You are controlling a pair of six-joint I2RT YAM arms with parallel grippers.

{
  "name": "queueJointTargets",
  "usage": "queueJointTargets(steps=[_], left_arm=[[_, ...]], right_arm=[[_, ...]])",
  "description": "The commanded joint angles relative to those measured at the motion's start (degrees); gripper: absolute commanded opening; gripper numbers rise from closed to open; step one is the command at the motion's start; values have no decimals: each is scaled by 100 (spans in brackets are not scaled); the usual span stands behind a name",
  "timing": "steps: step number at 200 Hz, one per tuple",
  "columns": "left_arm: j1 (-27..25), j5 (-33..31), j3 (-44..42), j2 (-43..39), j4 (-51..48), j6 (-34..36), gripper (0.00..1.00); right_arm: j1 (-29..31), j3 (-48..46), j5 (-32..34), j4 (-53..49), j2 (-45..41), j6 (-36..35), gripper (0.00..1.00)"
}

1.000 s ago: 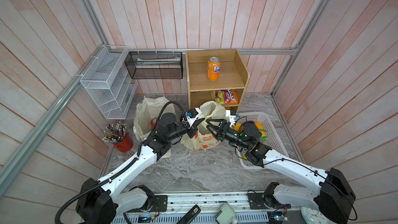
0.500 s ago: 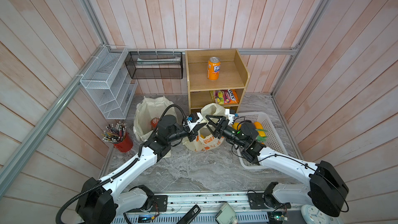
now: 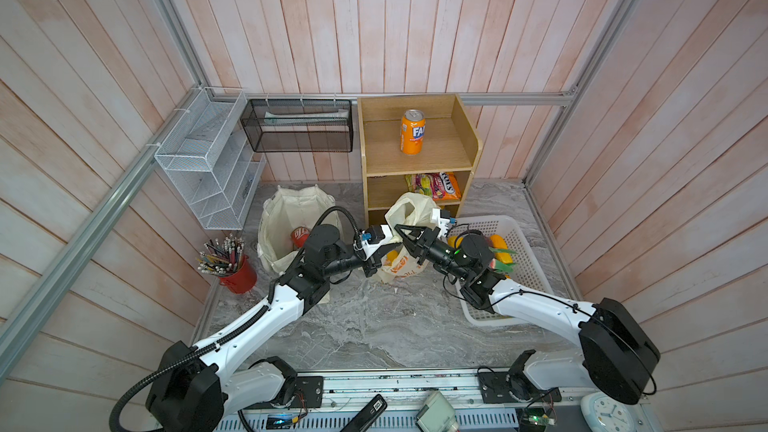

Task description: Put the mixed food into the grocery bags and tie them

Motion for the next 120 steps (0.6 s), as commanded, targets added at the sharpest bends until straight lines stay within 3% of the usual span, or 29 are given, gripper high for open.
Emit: queueJointTargets(steps=[1,74,92,120], left_arm=[[-34,273,-222,-91,-92,94,0],[-43,-85,-635,-286,-42,-101,0],[-34,-21,-670,-270,-69,-142,0],[-39,123,-695,-252,-122,-143,0]], right_arm=[[-157,-96,-53,527,-57,-241,4],[-617,-880,-688,1167,-812,-1428,0],[-680,-851,-764,943,-923,-1596,16],[-691,-802,-864,917,-876,-1670,21]])
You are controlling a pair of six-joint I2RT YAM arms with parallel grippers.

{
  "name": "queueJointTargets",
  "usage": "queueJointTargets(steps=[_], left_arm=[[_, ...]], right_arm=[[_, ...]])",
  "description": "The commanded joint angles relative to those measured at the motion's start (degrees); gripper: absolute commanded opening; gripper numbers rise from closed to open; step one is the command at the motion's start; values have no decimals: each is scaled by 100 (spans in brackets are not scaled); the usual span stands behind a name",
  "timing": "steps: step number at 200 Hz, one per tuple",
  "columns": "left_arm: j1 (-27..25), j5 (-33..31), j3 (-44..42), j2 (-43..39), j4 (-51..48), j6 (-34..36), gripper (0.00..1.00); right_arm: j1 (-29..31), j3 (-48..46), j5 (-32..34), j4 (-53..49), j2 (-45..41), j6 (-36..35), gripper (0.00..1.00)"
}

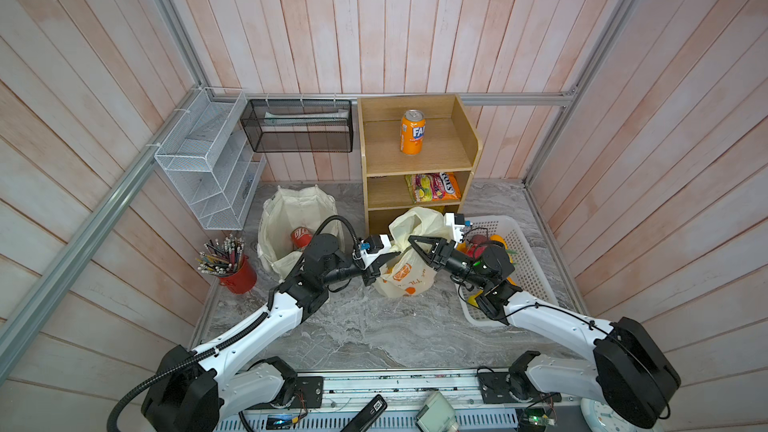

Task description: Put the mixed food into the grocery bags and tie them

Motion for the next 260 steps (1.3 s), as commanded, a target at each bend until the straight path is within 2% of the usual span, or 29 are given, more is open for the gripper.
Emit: queueJointTargets(steps=[1,37,65,113,138,162,207,260], left_arm=[[18,115,-192,-46,-343,-60,0],[18,112,-210,-24,-276,-86,0],[10,-183,-217,-37,-91,-169,0],[-4,-925,-267,-159,239,-367,0],[-13,-1055,-386,-281,482,-401,0],[-30,-1044,-368,-300,540,-436,0],[-43,-967,-295,-303,557,-490,0],[-71,-854,-280,-378,520,-514,0]], right_arm=[[-135,92,128,435,-65,-304,21],[-131,103,34,554,154,-171,27],[-127,125,-150,450,210,-131,39],[-13,48,8,-864,-494,-223,59],[102,-17,202,-1411,-895,-164,62],[378,17,346,-1500,-928,7,65],[873,-160,703,-768,-487,479,68],[892,-272,947,-334,-96,767,68]])
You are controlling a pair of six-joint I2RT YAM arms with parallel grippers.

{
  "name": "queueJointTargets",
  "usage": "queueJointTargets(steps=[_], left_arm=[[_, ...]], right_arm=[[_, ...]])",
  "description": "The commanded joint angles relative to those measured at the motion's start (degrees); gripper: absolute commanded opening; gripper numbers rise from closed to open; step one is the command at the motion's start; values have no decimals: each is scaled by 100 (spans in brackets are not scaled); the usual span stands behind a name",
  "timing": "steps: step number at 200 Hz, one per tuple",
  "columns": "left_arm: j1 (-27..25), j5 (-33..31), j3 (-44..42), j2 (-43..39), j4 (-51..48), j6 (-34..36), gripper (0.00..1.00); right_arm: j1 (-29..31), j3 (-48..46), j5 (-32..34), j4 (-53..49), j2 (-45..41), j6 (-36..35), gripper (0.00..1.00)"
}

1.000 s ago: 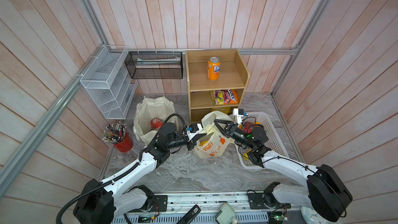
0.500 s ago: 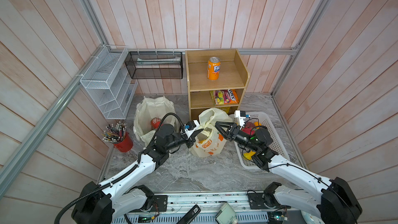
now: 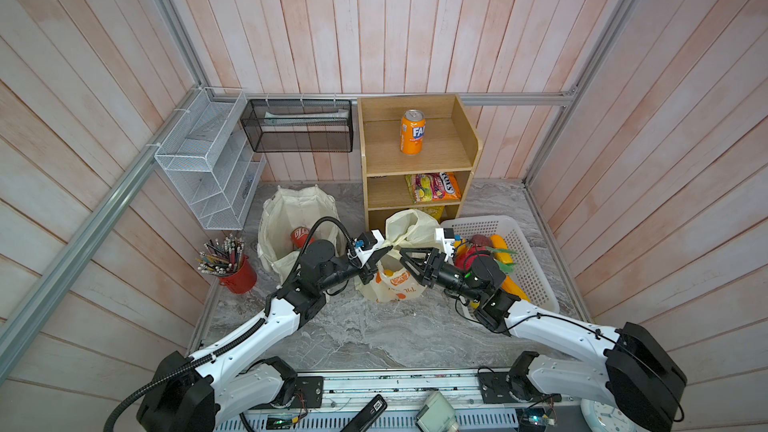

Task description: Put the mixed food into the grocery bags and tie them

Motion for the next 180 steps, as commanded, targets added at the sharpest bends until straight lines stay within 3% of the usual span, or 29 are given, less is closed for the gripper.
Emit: queueJointTargets(steps=[1,49,180], left_arm=[[-42,112,50,-147,160,-67,0],[-37,539,6,-141,208,-95,0],[-63,847,-45,-34,-25,-82,0]], right_arm=[[32,-34,237,444,102,185,68],[27,-141,632,1103,349,395,68],[-44,286,437,1445,835,516,66]])
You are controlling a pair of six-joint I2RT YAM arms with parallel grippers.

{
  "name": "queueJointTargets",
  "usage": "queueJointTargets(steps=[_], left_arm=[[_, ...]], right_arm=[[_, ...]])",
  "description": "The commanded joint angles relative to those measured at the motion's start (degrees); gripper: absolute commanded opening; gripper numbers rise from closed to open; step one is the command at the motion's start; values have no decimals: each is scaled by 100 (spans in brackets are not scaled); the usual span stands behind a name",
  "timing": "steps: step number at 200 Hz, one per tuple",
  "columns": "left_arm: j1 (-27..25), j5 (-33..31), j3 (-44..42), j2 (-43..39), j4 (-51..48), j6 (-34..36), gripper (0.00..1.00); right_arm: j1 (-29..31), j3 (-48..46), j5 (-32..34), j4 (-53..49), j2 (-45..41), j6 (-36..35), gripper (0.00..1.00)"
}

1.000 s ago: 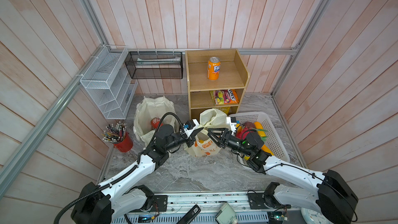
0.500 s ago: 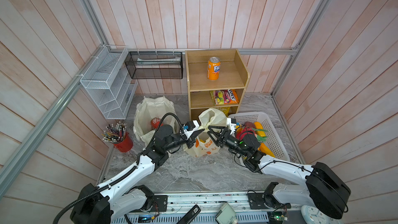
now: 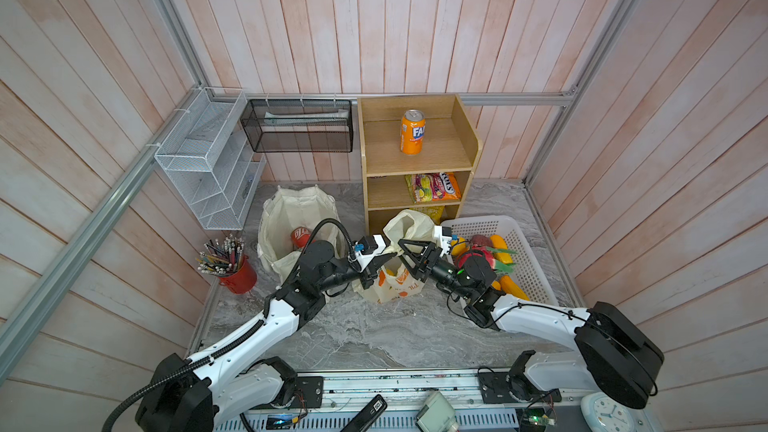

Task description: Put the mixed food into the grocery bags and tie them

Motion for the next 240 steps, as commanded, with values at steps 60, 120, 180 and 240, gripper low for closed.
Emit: queueJointTargets(steps=[60,120,180,240], left_arm=[[-37,-136,-61,-3,107,44,0],[-65,-214,-21,-18,-32,194,0],[-77,-228,76,-11,-199,347,0],[-112,-691,111,65,-226,506,0]], right_arm=[[-27,-45,-131,-46,-241,80,68],[-26,-11,-128,-522,-370,38,66],[-30,-187,14,-698,-464,158,66],[50,-215,-187,-1331,-1004,87,67]])
